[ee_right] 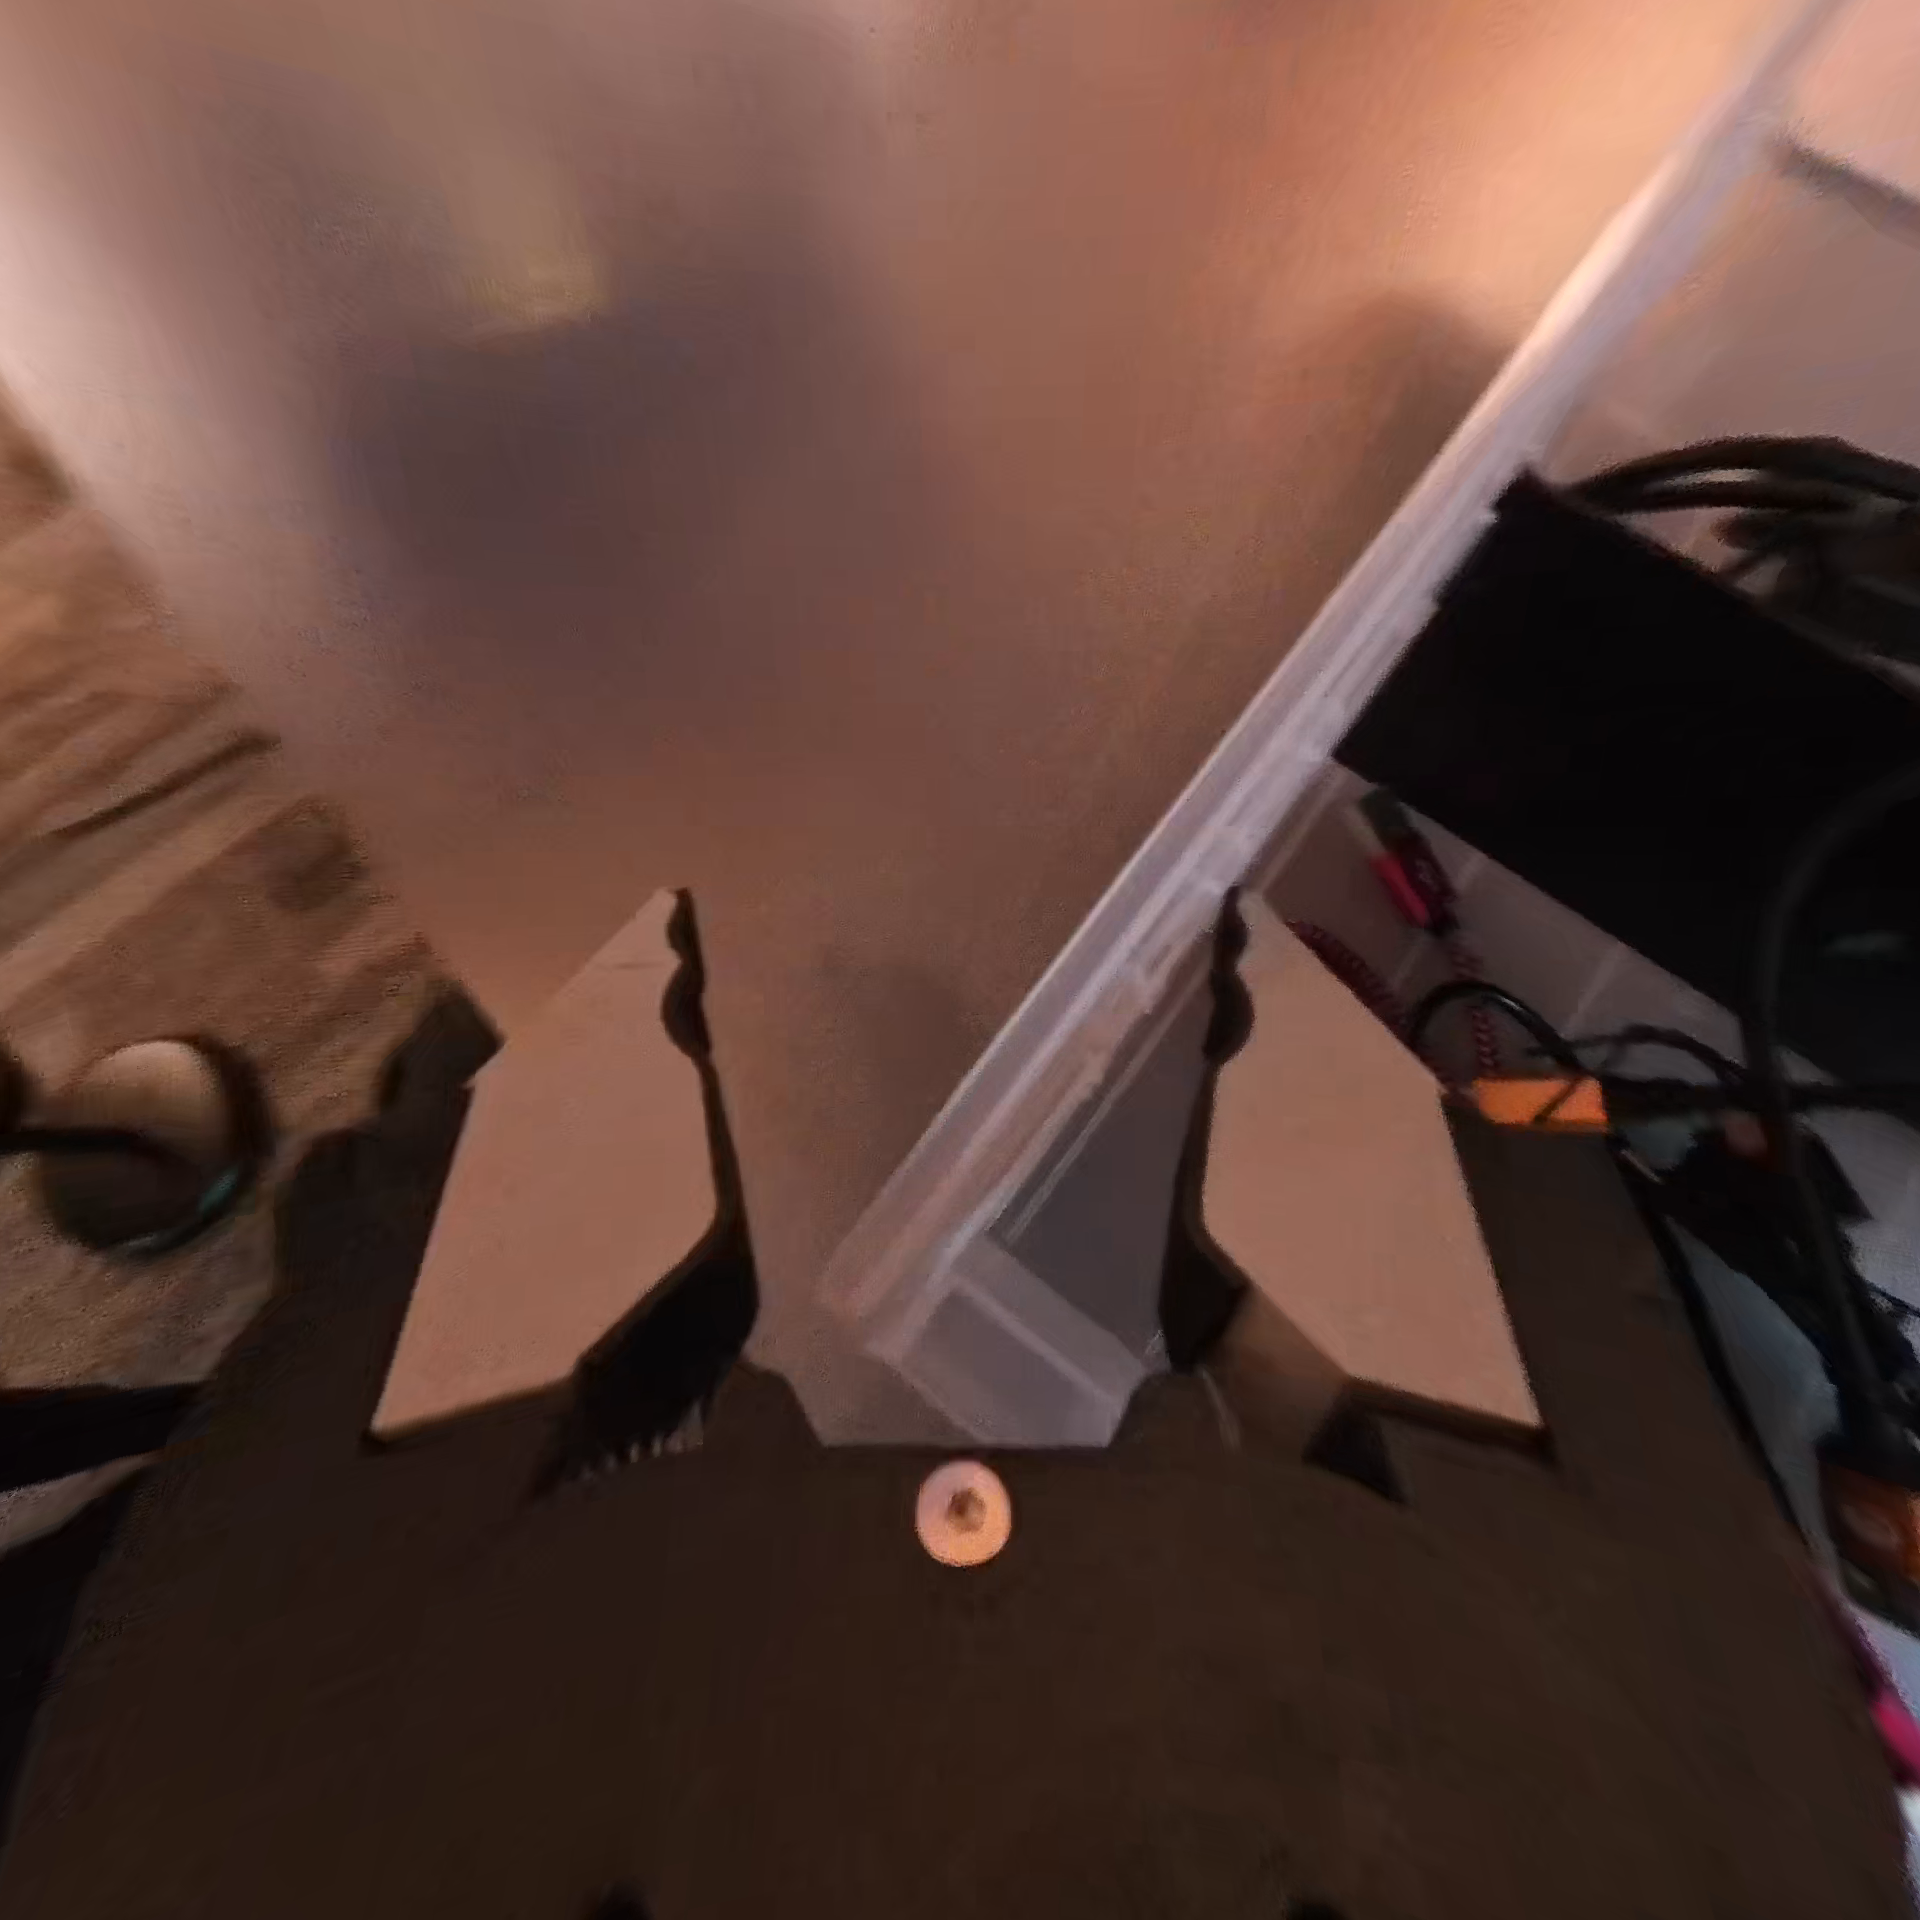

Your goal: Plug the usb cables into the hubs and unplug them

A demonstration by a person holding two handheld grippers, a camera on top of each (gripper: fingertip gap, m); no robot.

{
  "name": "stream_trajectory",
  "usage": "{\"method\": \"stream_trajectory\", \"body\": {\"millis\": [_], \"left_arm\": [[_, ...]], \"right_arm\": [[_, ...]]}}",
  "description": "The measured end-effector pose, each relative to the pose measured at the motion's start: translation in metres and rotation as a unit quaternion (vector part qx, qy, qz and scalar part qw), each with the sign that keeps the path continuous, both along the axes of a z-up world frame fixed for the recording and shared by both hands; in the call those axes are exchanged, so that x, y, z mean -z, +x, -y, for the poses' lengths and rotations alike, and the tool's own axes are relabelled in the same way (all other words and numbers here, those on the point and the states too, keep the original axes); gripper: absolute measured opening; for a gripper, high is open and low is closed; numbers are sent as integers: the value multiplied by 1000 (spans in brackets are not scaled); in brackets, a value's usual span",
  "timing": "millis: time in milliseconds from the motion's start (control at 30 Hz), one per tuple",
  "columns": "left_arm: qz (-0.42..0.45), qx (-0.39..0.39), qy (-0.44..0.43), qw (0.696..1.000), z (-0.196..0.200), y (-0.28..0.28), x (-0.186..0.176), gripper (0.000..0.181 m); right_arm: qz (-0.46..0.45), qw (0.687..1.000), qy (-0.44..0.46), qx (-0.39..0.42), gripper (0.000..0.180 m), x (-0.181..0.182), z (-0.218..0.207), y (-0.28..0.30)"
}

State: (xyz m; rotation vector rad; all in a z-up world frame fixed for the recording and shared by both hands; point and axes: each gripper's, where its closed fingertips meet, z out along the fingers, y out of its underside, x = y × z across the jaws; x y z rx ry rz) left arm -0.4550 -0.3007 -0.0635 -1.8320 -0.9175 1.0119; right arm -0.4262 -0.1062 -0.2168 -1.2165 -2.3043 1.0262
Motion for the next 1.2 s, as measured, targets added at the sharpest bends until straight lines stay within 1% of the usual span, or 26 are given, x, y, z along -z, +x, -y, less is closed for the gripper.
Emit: {"method": "stream_trajectory", "body": {"millis": [67,100,167,233,300,367,467,533,600,633,700,800,867,933,967,1033,1100,1200], "left_arm": [[-14,-6,13,1000,7,2,-8,4],[-31,-8,26,999,11,3,-15,4],[-72,-12,50,996,18,4,-30,2],[-80,-25,43,996,27,6,-33,2],[-73,-39,15,996,34,6,-27,2],[-82,-39,14,996,39,5,-26,2],[-92,-31,30,995,41,8,-34,2],[-104,-25,31,994,35,17,-44,2],[-121,-11,25,992,20,31,-58,2],[-130,1,21,991,8,39,-65,1],[-153,41,13,987,-29,53,-78,1],[-170,128,-12,977,-106,70,-80,1],[-151,187,-26,970,-161,77,-71,1],[-127,241,-35,962,-217,83,-56,2],[-117,265,-45,956,-243,85,-45,2],[-94,302,-62,947,-291,88,-17,2],[-64,324,-70,941,-330,89,12,2],[-29,350,-67,934,-373,91,52,2]], "right_arm": [[-24,999,-21,-21,93,-9,65,-12],[-40,998,-32,-23,98,-17,94,-19],[-71,997,-34,-8,92,-38,140,-31],[-80,996,-34,-35,89,-57,177,-23],[-91,992,-39,-84,92,-74,195,-6],[-108,986,-46,-116,91,-85,190,7],[-111,984,-63,-123,91,-94,151,17],[-126,983,-73,-111,91,-103,109,18],[-147,982,-73,-94,91,-114,58,16],[-160,981,-68,-80,93,-121,29,13],[-189,980,-60,-36,96,-136,-34,4],[-197,977,-73,34,93,-158,-122,-4],[-207,973,-81,70,94,-173,-171,-3],[-235,962,-71,117,97,-184,-223,-5],[-244,958,-60,139,95,-184,-249,-6],[-231,954,-39,185,93,-177,-294,-6],[-204,957,-22,206,94,-164,-321,-2],[-185,965,0,184,97,-153,-325,5]]}}
